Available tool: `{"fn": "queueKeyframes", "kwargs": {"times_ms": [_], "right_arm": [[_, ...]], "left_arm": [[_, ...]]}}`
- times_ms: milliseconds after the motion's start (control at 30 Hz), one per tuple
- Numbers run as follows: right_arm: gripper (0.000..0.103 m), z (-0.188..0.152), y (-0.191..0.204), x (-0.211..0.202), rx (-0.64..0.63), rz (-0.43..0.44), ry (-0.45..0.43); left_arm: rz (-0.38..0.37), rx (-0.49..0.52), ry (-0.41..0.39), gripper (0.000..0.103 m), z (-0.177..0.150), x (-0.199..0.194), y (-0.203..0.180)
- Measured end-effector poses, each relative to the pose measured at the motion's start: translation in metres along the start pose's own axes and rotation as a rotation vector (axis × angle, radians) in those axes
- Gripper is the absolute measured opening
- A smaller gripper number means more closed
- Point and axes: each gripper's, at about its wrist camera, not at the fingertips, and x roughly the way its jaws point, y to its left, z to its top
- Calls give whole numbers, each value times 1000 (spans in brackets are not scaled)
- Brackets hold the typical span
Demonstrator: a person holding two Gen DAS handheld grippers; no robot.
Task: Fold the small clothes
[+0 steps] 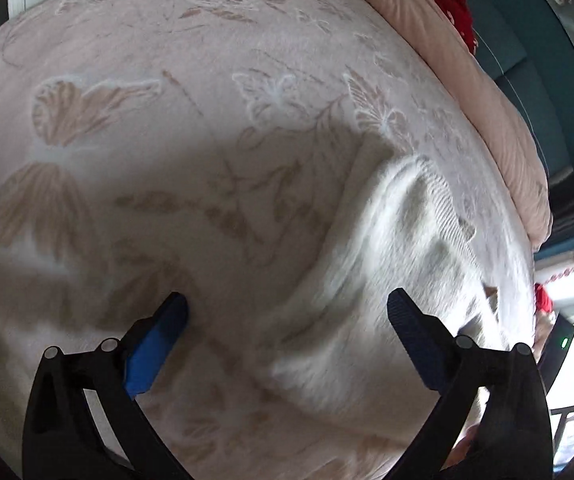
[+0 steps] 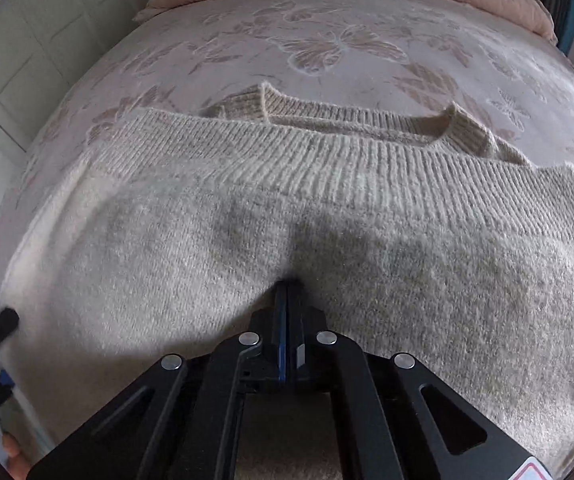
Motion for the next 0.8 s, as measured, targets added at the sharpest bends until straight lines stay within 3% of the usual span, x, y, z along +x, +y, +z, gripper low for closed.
{"fn": "queueKeyframes", "kwargs": {"times_ms": [33, 67, 100, 133, 167, 300, 367, 533, 600, 700, 800], "right_arm": [[0, -2, -3, -2, 4, 18, -3], [0, -2, -7, -4, 20, 41, 0], [0, 0, -16, -3, 47, 70, 6], [0, -1, -24, -6, 87, 110, 15], [0, 0, -30, -4, 109, 137, 21], [0, 0, -44, -3, 164, 225, 24], [0, -1, -51, -11, 190, 261, 12], [6, -26, -105, -69, 287, 311, -126], [8, -43, -135, -86, 341, 314, -158], [10, -76, -182, -108, 400, 261, -186], [12, -99, -212, -120, 448, 261, -200]], "left_arm": [[-9, -5, -4, 86, 2, -1, 0], [-35, -3, -3, 56, 5, -3, -2], [-81, 16, 41, 39, 7, 2, -9], [-76, 33, 74, 25, 8, 3, -13], [-71, 60, 73, 18, 9, 1, -21], [-182, 176, 43, 13, 9, -35, -72], [-265, 288, 9, 11, 1, -69, -125], [-402, 544, 4, 10, -46, -109, -243], [-418, 619, 22, 10, -73, -106, -276], [-417, 678, 110, 10, -120, -77, -311], [-351, 729, 219, 10, -175, -27, -323]]}}
